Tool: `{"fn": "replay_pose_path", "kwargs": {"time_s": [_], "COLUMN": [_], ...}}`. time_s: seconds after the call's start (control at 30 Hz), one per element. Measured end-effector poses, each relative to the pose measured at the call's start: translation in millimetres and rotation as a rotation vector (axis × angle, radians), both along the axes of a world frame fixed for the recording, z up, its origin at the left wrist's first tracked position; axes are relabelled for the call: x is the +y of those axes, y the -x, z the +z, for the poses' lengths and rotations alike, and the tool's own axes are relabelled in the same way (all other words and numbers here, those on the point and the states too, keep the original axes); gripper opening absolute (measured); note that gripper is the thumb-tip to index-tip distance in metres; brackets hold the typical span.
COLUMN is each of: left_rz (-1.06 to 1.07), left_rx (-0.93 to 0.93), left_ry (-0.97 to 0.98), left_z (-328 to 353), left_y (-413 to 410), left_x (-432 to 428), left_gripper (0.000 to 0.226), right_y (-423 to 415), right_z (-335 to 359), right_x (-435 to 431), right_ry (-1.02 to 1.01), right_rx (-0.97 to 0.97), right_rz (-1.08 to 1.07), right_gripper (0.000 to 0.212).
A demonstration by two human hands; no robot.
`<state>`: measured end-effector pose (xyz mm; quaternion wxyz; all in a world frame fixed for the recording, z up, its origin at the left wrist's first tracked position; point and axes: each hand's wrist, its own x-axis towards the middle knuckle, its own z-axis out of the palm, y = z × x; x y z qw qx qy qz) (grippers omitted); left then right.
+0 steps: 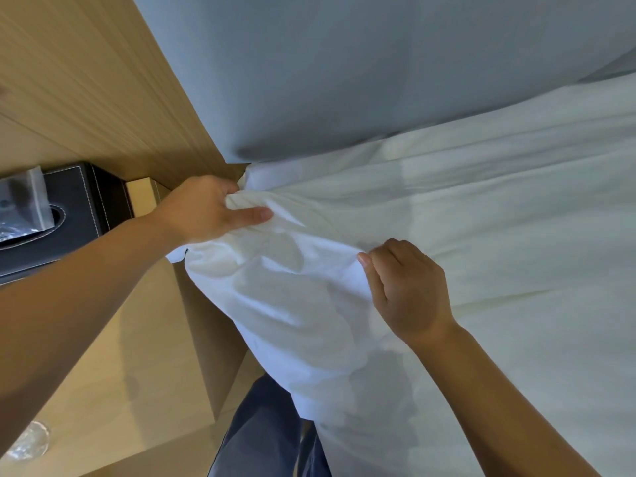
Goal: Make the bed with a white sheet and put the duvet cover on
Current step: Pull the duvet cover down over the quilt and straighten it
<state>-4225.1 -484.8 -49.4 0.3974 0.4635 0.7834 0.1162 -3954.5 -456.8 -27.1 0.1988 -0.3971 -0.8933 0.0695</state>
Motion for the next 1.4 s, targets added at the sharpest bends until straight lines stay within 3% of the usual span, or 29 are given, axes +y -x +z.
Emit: {"fn": "replay_pose_path", "kwargs": {"time_s": [0.1, 0.17, 0.27, 0.37, 0.43, 0.53, 0.6, 0.7, 0.8, 0.9, 0.97, 1.1, 1.23, 1.4], "left_rz": [-0.041, -0.074, -0.109, -0.129, -0.144, -0.289, -0.356, -0.312, -0.407, -0.356, -0.241, 0.141, 0.061, -0.013], "left_rx": [0.018, 0.046, 0.11, 0.193, 0.208, 0.245, 0.299, 0.203, 0.166, 0.203, 0.209, 0.069, 0.263, 0.396], "left_ry": [-0.053, -0.083, -0.039, -0.015, 0.018, 0.197, 0.206, -0.011, 0.082, -0.045, -0.172, -0.237, -0.253, 0.031], "left_z": [4.5, 3.4, -6.2, -25.8, -34.3, -39.1, -38.9, -35.3, -40.3, -47.9, -48.6, -56.5, -70.3, -83.4], "left_y": [1.7, 6.4, 8.1, 8.8, 8.2, 2.9, -9.4, -54.0, -97.0, -99.8, -92.6, -78.6, -79.1, -82.5], "left_x": [0.1, -3.1, -11.5, -13.1, -8.7, 6.5, 20.8, 43.4, 63.1, 76.2, 84.4, 97.1, 98.8, 106.2], "left_gripper": [0.053, 0.059, 0.06, 0.058, 0.056, 0.035, 0.015, 0.041, 0.051, 0.031, 0.041, 0.04, 0.04, 0.041], "right_y": [2.6, -1.4, -8.4, -8.6, -6.4, -18.9, -32.7, -53.3, -63.6, -68.0, -67.9, -66.3, -65.7, -57.1], "right_z": [12.0, 9.7, -13.6, -32.4, -34.5, -29.2, -26.0, -29.8, -35.4, -38.0, -39.1, -41.5, -48.3, -64.3], "right_x": [-14.7, -39.9, -54.0, -30.9, -11.8, 18.3, 48.5, 90.4, 110.8, 120.4, 123.0, 124.3, 125.2, 134.9], "right_ry": [0.114, 0.322, 0.747, 0.87, 0.823, 0.436, 0.307, 0.4, 0.39, 0.359, 0.321, 0.146, 0.222, 0.199], "right_rx": [-0.022, -0.039, -0.084, 0.041, 0.089, 0.072, -0.094, -0.518, -0.702, -0.725, -0.642, -0.431, -0.472, -0.576], "right_rz": [-0.108, -0.135, -0.177, -0.232, -0.263, -0.295, -0.28, -0.21, -0.085, -0.041, -0.044, -0.069, -0.077, -0.169], "right_gripper": [0.052, 0.038, 0.034, 0.026, 0.021, 0.016, 0.036, 0.053, 0.051, 0.046, 0.042, 0.026, 0.037, 0.034]}}
